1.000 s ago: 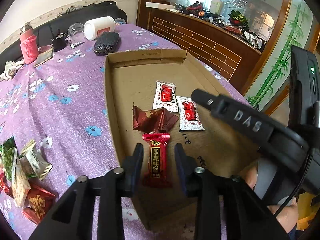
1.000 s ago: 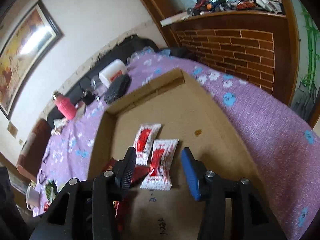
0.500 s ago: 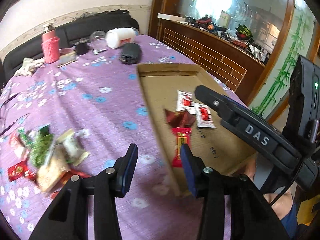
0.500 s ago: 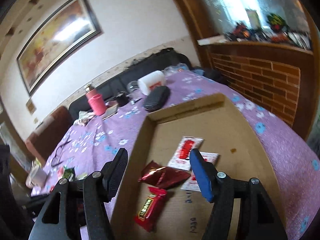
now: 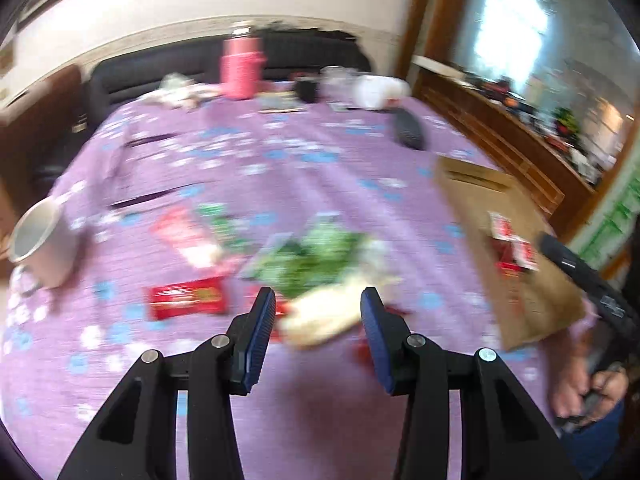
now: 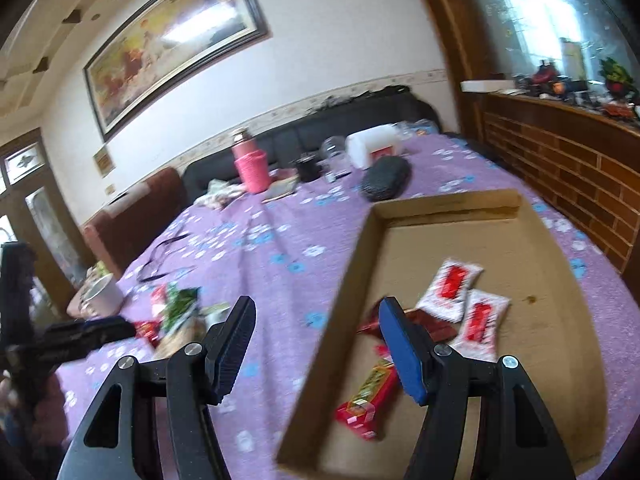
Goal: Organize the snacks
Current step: 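Move both grippers back to the snack pile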
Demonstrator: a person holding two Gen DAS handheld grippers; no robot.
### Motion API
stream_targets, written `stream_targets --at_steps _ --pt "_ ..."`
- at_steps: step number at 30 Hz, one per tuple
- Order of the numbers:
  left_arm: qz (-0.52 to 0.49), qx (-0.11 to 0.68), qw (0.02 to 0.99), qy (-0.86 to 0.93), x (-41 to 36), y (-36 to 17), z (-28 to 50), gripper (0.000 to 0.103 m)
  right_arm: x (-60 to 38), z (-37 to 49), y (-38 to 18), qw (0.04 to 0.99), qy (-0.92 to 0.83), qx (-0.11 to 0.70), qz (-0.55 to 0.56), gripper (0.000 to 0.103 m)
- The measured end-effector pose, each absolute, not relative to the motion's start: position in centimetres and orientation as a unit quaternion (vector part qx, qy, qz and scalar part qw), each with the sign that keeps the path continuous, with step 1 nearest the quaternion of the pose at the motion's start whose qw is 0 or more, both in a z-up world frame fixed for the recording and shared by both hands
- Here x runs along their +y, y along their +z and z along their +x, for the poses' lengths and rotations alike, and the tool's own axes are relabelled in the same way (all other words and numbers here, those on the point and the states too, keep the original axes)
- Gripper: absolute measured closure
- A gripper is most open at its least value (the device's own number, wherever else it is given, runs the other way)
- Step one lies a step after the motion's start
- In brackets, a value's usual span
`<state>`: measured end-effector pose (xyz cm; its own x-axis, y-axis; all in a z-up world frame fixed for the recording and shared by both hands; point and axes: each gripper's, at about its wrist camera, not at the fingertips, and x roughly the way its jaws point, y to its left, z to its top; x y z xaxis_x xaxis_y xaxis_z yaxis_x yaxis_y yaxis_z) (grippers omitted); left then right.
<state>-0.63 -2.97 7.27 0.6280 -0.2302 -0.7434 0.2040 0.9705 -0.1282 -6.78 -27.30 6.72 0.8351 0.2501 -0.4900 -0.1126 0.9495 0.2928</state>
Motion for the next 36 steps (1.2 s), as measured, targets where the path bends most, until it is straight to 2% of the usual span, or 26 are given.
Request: stream_targets --at_steps 8,13,18,22,23,24,25,27,31,36 --pt "-0.069 0.459 0.885 -0.039 5.2 4.5 4.8 0.060 -24.0 -7.1 6.8 0.939 0.146 0.289 0.116 0.035" --pt "-0.092 0.487 0.866 -0.062 5.9 2.1 6.7 0.060 -22.4 -7.5 6.7 0.932 0.167 0.300 0.111 0.034" --pt "-0.086 0.503 0.853 -0.107 5.1 2.1 4.5 0.060 -21.4 -7.2 6.5 0.926 0.182 0.312 0.107 0.034" --pt "-0.034 0.508 0.848 -0.149 2.9 2.3 1.9 0.060 -20.5 -6.8 6.2 0.918 0.198 0.326 0.106 0.034" --pt "-0.027 0.505 0.849 -0.154 2.6 2.4 1.4 0.058 -20.2 -6.7 6.1 0.916 0.204 0.329 0.106 0.034" --pt "-0.022 0.502 0.851 -0.152 2.4 2.6 1.2 0.051 -20.0 -6.6 6.0 0.914 0.208 0.332 0.106 0.034" --pt "-0.011 0.492 0.859 -0.144 2.3 2.8 0.9 0.039 -19.7 -6.4 5.9 0.911 0.211 0.338 0.105 0.034" --pt "-0.002 0.477 0.870 -0.128 2.4 3.3 0.8 0.022 -19.0 -6.2 5.5 0.904 0.220 0.350 0.111 0.034" --pt "-0.024 0.488 0.863 -0.131 2.6 2.7 1.3 0.021 -17.8 -5.9 4.7 0.898 0.226 0.364 0.101 0.034" --pt "0.000 0.501 0.851 -0.157 0.8 2.1 -0.1 0.021 -17.4 -6.1 4.5 0.898 0.224 0.367 0.096 0.034"
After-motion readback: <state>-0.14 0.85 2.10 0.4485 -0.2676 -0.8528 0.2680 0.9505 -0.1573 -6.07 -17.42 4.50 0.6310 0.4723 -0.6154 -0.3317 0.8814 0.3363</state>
